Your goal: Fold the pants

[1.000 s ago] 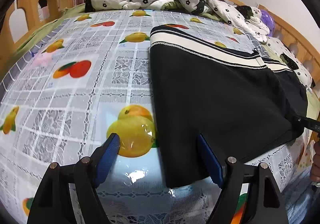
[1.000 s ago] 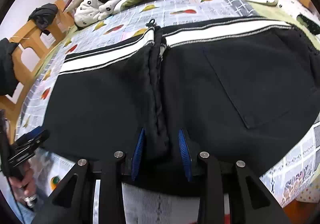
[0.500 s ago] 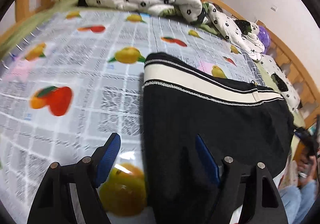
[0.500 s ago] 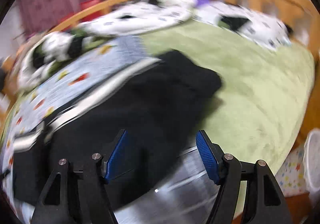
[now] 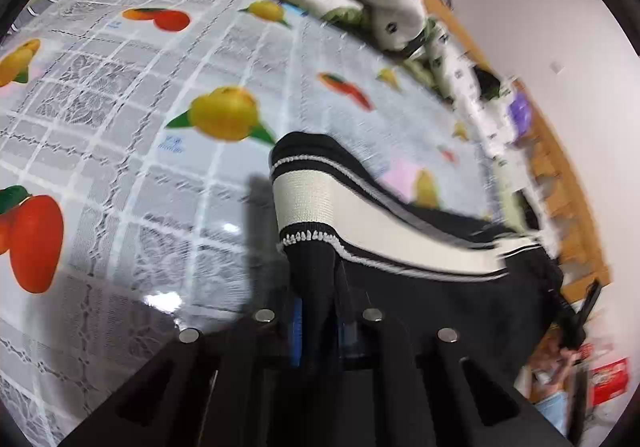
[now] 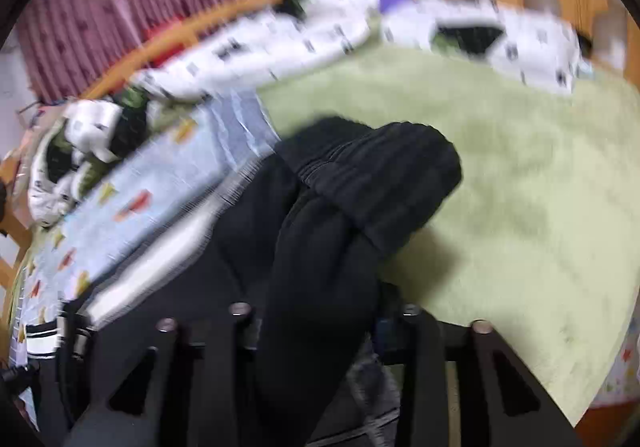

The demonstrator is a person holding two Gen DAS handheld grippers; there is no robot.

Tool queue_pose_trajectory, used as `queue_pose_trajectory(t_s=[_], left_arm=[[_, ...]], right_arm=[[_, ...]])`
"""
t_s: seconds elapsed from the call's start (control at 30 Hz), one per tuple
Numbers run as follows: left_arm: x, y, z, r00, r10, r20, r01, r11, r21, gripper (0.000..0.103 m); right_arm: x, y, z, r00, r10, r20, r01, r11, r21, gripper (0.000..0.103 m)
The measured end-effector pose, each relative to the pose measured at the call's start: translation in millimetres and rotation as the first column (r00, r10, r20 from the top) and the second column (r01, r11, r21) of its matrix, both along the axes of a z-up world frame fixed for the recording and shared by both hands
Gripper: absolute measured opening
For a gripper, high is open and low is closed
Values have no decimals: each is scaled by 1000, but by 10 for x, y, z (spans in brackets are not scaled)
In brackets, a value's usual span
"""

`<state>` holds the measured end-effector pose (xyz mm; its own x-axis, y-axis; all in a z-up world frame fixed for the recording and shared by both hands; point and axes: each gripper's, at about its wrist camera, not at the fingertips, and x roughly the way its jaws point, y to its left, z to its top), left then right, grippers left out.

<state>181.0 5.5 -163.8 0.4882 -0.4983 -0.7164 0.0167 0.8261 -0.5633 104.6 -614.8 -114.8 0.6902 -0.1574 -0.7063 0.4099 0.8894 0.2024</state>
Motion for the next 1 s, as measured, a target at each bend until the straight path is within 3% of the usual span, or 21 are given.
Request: queue_pose_trajectory(t_s=[0.23, 0.3, 0.4, 0.5, 0.57, 0.63, 0.73, 0.8, 0.9, 0.97, 1.0], left_arm=[[41, 270, 460, 997, -6, 81, 9, 999, -47, 11], [43, 475, 593, 995, 3, 98, -2, 1000, -12, 11], [66, 829, 753, 994, 35, 104, -49, 990, 135, 11], [105, 1240, 769, 991, 92, 100, -113, 968, 223, 11], [140, 1450, 698, 986, 133, 101, -157, 942, 296, 11], [206, 1599, 539, 985, 154, 78, -172, 927, 333, 12], [260, 1700, 306, 984, 171, 50, -178, 926, 334, 14], [291, 1672, 204, 984, 177, 25, -175, 919, 354, 17], [266, 1620, 185, 980, 200, 24, -189, 873, 449, 37], [171, 1581, 209, 974, 219, 62, -219, 825, 521, 51], [112, 1578, 228, 973, 217, 75, -223, 813, 538, 53]], right_arm=[[76, 983, 996, 979, 98, 180, -70, 985, -155, 19], [98, 1222, 1175, 971, 138, 196, -108, 982, -154, 18], [128, 1644, 1333, 952, 212, 222, -187, 974, -127, 18], [154, 2014, 1194, 932, 284, 224, -276, 959, -66, 18], [238, 2204, 959, 934, 313, 174, -307, 950, -57, 18], [347, 2290, 678, 944, 317, 95, -311, 948, -70, 17], [450, 2223, 141, 958, 277, -71, -283, 953, -103, 20], [523, 2021, -211, 952, 243, -184, -258, 964, -61, 25], [554, 1853, -446, 923, 260, -283, -263, 964, 29, 35], [447, 1817, -365, 921, 264, -285, -272, 962, 12, 37], [388, 1833, -326, 921, 258, -291, -271, 963, -6, 44]])
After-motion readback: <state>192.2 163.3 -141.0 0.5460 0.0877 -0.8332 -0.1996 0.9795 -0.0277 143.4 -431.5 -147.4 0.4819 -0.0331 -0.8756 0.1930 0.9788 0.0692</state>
